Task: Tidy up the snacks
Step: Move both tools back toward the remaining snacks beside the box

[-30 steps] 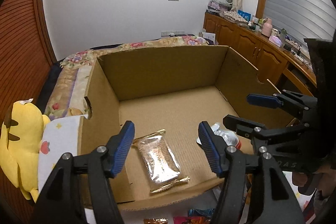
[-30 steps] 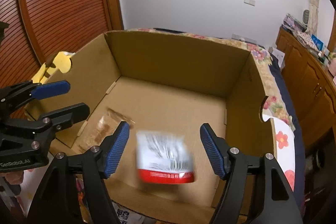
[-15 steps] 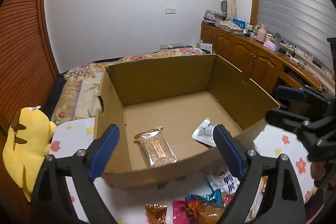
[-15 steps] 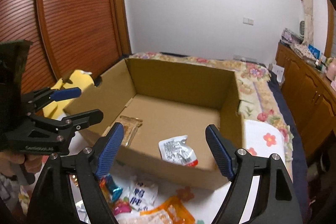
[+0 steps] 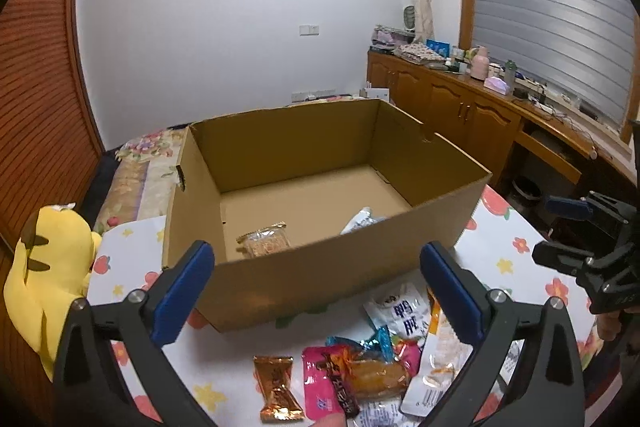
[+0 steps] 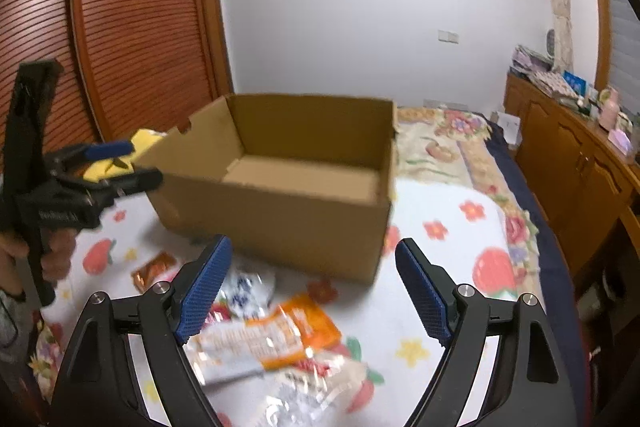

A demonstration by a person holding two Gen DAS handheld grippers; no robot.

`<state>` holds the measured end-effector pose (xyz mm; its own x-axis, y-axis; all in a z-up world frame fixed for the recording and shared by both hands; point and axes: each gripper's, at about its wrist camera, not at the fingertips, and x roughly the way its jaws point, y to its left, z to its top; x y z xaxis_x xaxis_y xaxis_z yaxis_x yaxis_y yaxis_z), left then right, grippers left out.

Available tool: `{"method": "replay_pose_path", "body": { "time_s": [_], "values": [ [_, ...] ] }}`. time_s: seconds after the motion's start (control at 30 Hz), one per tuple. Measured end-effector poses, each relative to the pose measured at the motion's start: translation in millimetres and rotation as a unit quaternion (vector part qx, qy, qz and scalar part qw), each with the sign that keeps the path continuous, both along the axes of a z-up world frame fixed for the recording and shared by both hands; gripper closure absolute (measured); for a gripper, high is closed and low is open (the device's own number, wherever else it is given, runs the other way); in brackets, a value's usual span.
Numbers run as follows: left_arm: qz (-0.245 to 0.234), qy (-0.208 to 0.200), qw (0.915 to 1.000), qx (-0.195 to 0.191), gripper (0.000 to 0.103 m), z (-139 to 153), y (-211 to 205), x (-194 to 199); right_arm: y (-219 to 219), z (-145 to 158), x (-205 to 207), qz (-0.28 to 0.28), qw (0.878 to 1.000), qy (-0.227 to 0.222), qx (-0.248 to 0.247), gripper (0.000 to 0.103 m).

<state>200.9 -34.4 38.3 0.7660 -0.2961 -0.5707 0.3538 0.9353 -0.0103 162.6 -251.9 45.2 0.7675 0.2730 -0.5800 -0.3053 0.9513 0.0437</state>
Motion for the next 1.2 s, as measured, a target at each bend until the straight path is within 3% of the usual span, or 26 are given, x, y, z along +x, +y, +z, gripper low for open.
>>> {"method": "replay_pose_path", "body": {
  "time_s": [0.2, 0.53, 1.2],
  "values": [
    [-0.028, -0.017, 0.9991, 0.027, 0.0, -13, -15, -23, -13, -25, -24, -0.007, 1.0, 0.025, -0.006, 0.017],
    [-0.07, -0.009, 0.9974, 0.016, 0.0, -36, -31, -49, -14, -64, -50, -0.001, 0.998, 0.063, -0.013, 0.017],
    [-0.115, 0.053, 0.9919, -0.011, 0.002, -58, -49, -58, -8, -108, -54, 0.002, 0.993, 0.114, -0.01, 0.017]
  ]
}}
